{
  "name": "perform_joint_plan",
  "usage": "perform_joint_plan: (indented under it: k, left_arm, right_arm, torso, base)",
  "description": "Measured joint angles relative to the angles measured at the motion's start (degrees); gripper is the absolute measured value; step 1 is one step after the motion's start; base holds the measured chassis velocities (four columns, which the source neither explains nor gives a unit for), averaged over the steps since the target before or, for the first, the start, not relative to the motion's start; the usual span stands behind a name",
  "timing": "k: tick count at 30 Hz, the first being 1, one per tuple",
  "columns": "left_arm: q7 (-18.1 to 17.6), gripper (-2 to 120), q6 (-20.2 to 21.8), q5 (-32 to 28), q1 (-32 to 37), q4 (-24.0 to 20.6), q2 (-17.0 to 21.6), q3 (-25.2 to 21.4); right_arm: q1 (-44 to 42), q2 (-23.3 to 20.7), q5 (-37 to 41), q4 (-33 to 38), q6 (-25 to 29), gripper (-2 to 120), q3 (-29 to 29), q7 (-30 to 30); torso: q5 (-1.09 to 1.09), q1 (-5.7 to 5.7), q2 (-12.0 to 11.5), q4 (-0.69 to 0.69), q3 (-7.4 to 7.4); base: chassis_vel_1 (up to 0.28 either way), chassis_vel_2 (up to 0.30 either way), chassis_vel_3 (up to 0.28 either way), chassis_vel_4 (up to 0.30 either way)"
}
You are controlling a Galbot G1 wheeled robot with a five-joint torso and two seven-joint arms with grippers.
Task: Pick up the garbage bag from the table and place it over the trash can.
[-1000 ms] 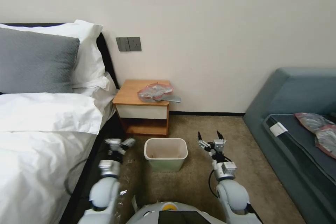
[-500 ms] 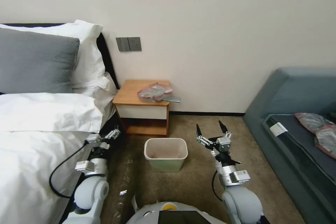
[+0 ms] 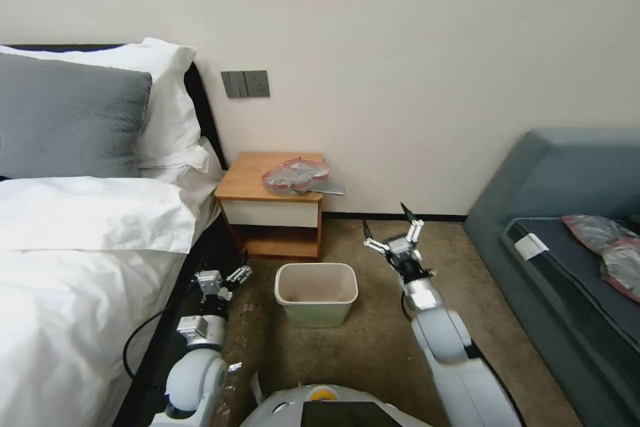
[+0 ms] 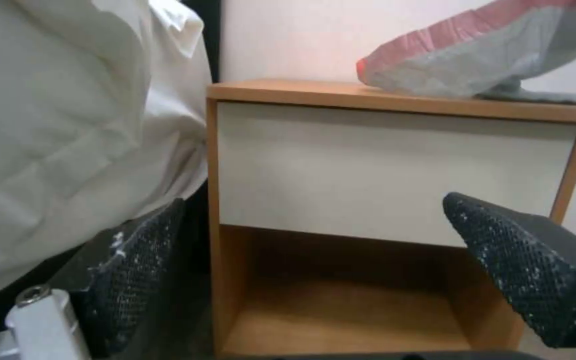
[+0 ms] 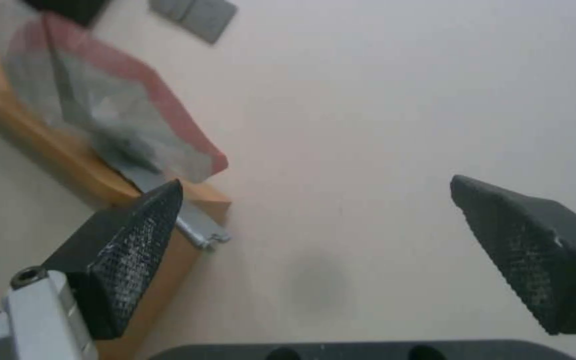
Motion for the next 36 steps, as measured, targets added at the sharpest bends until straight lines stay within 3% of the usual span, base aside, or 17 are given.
perform_joint_plan:
  k: [2, 7, 14, 25, 36]
  left_arm:
    - [0.0, 99, 0.1, 0.5, -1.5, 0.5, 0.5, 1.3]
    - [-0.9, 99, 0.3, 0.6, -1.7, 0.5, 0.6, 1.6]
    - [-2.1, 99, 1.7, -0.4, -4.6, 1.9, 0.6, 2.2]
    - [-2.7, 99, 2.6, -1.7, -7.2, 3.6, 0.5, 2.9]
    - [-2.7, 99, 2.3, -1.7, -5.8, 3.7, 0.3, 2.0]
  right_arm:
    - [2.1, -2.5, -4.6, -1.6, 0.4, 100, 0.1, -0.1]
    - [8.1, -6.5, -11.0, -7.3, 2.0, 100, -1.6, -0.9]
    - [17.5, -8.9, -13.1, -16.5, 2.8, 100, -8.0, -1.9]
    - [33.7, -8.4, -18.0, -30.7, 6.0, 100, -16.4, -2.8]
    - [40.9, -5.0, -24.9, -40.6, 9.6, 100, -18.6, -2.6]
  torso:
    - [-0.06, 0.00, 0.0, -0.12, 0.00]
    - [-0.03, 0.00, 0.0, -0.03, 0.00]
    - [-0.02, 0.00, 0.0, -0.06, 0.00]
    - [-0.04, 0.00, 0.0, -0.05, 0.00]
    - [-0.03, 0.01, 0.0, -0.06, 0.00]
  base:
    - [0.000, 0.000, 0.000, 0.000]
    - [0.000, 0.000, 0.000, 0.000]
    - [0.000, 0.000, 0.000, 0.000]
    - [0.000, 0.000, 0.000, 0.000]
    - [0.000, 0.000, 0.000, 0.000]
